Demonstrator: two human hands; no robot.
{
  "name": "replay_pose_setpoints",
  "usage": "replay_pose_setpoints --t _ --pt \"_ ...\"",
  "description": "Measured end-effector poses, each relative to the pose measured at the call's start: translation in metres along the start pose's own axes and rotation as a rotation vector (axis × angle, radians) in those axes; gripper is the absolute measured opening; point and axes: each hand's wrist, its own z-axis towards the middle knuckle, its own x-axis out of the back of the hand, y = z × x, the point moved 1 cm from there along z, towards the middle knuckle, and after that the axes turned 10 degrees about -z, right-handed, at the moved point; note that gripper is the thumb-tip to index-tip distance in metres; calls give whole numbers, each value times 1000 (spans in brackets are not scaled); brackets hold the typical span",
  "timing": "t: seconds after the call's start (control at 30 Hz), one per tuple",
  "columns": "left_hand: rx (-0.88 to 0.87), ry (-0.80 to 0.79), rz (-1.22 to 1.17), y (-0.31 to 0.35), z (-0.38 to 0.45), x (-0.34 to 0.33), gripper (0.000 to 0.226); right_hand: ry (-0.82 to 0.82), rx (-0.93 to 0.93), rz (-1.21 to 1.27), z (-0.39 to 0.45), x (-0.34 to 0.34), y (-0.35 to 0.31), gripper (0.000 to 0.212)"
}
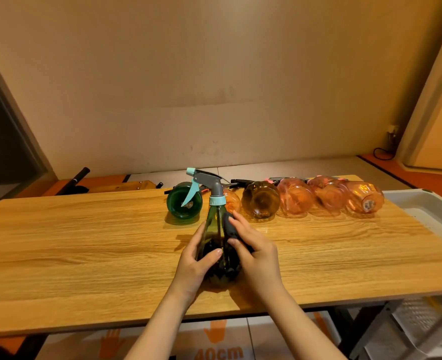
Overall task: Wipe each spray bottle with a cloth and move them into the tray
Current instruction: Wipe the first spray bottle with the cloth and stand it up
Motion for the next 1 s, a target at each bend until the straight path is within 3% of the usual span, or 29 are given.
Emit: replay_pose_setpoints --t 0.43,0.63,1.0 --pt "-5 -3 -30 -2 2 0 71 -48 -47 13 5 0 4 46" --pt "-15 46 13 -4 3 2 67 -32 31 -54 -5 -1 1 49" --pt "-5 134 -165 -4 5 7 58 -100 168 -123 -60 -2 2 57"
